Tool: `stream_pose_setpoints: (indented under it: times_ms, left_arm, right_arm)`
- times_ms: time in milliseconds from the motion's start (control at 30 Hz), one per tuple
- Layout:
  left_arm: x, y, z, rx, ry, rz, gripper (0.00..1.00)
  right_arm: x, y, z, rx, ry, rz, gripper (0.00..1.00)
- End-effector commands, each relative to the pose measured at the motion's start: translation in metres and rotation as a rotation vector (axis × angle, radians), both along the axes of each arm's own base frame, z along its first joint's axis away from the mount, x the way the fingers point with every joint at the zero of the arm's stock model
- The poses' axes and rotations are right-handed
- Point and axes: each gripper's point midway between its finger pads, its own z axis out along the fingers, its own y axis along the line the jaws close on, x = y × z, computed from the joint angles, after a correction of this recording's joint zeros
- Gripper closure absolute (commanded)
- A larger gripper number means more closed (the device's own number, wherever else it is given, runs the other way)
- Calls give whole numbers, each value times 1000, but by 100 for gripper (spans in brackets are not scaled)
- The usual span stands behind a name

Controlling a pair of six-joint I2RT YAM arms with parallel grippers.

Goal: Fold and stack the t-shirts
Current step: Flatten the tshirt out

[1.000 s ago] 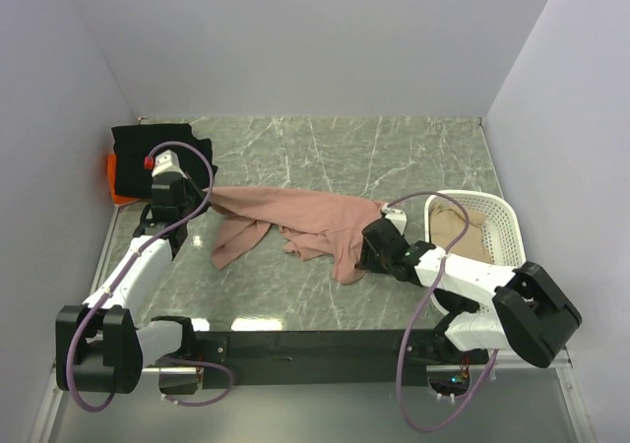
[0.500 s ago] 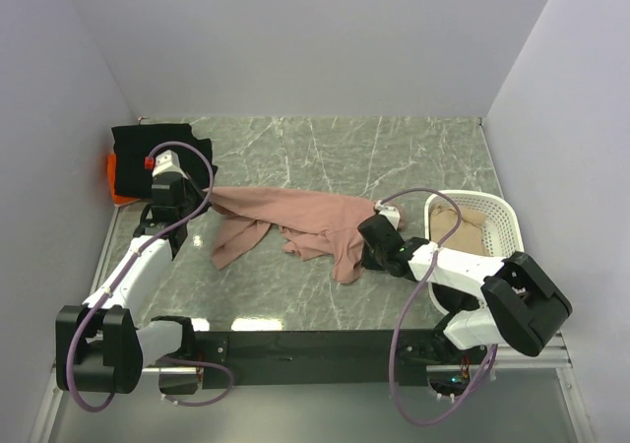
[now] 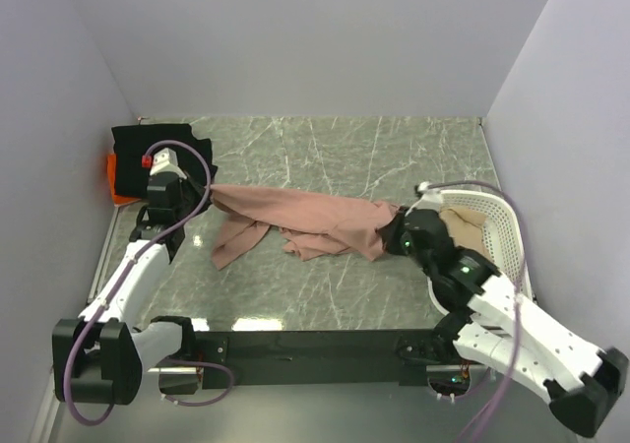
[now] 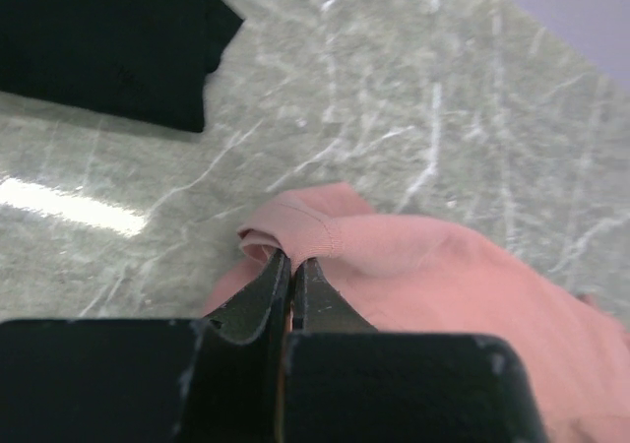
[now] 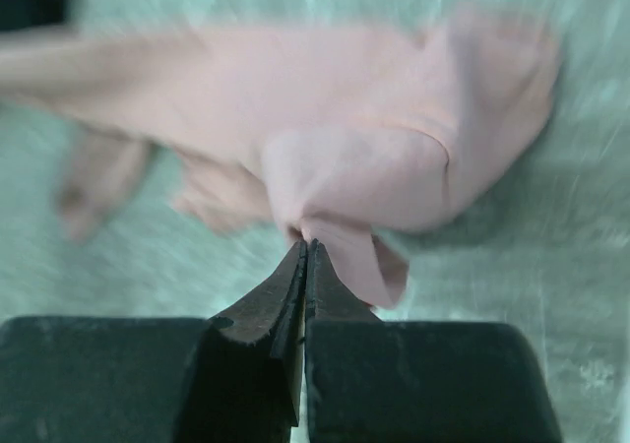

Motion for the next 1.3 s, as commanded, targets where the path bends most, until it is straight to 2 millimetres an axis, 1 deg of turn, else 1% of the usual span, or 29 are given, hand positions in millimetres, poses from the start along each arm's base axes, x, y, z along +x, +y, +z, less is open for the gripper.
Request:
stream_pose_setpoints:
  times_ms: [0,67,100,167,200,267,300,367,400,467,500,533,567,600,633,667,733,767,800,833,867,900,933,967,1000,1067,1167,1200,1267]
  left_arm:
    - [7,-11,68,-66,-159,-45,99]
    - [4,-14,82,-81,-181,-56,99]
    - [3,-14,101,-84,-219,-57,100]
    - [1,-14,115,-89,-239,-61,99]
    - [-1,-14,131,-92,-269,-67,99]
    - [-2,-10,144,-98,-288,-63,99]
    - [-2,-10,156,-111,-306,-77,99]
    - [-2,-4,171,-120,-332,-78,99]
    - [-1,1,185,-125,-357,-78,99]
    - [-2,-2,202,-157,-376,-118,99]
    - [-2,-1,220,-163,-409,-132,99]
    - [-4,-1,230,-180,-420,-151,99]
    - [-6,-1,241,-182,-439,-158,99]
    - [-10,-1,266,-171,-486,-168,99]
    - [-15,-3,276,-168,-493,-177,99]
    - [-23,-7,303,-154,-546,-203,99]
    - [-35,-13,321,-138,-561,-238,99]
    - [-42,-18,331,-134,-573,-273,99]
    - [-53,-22,353,-119,-619,-297,99]
    - [-60,-25,361,-104,-637,-314,99]
    - [-67,-28,364,-102,-631,-326,99]
    - [-82,-32,382,-84,-674,-348,99]
    - [-91,-35,388,-77,-688,-362,99]
    - [-99,-37,394,-73,-700,-372,99]
    - [-115,-42,405,-62,-735,-399,99]
    - [-137,-48,419,-50,-781,-423,99]
    - [-163,-57,426,-50,-811,-465,99]
    - [-167,-58,427,-51,-819,-464,99]
    - [-169,-58,422,-54,-821,-461,99]
  right_arm:
    - [11,-30,71,-9,-180,-109,100]
    - [14,-39,96,-20,-239,-130,100]
    - [17,-45,123,-19,-297,-154,100]
    - [20,-49,150,-16,-350,-168,100]
    - [21,-52,179,-6,-410,-170,100]
    - [26,-60,207,-13,-467,-205,100]
    - [27,-69,233,-18,-513,-229,100]
    - [28,-79,260,-16,-563,-258,100]
    - [24,-87,286,-9,-612,-273,100]
    - [25,-99,309,-21,-645,-308,100]
    - [18,-107,336,-5,-696,-324,100]
    - [20,-108,344,-11,-705,-329,100]
    - [10,-116,369,9,-746,-343,100]
    - [6,-118,379,5,-762,-342,100]
    - [4,-118,388,8,-775,-335,100]
    - [-8,-123,409,33,-813,-333,100]
    - [-18,-126,426,44,-847,-318,100]
    - [-31,-132,444,70,-885,-318,100]
    - [-38,-130,453,81,-906,-289,100]
    - [-42,-130,459,86,-919,-275,100]
    - [-57,-135,474,112,-954,-266,100]
    - [-64,-133,481,122,-972,-236,100]
    - [-69,-133,486,131,-985,-221,100]
    - [-81,-136,495,150,-1012,-208,100]
    - [-87,-137,500,159,-1026,-196,100]
    - [-101,-137,508,183,-1060,-158,100]
    - [-118,-136,514,212,-1098,-114,100]
    - [-123,-137,515,219,-1109,-108,100]
    - [-125,-134,515,226,-1117,-87,100]
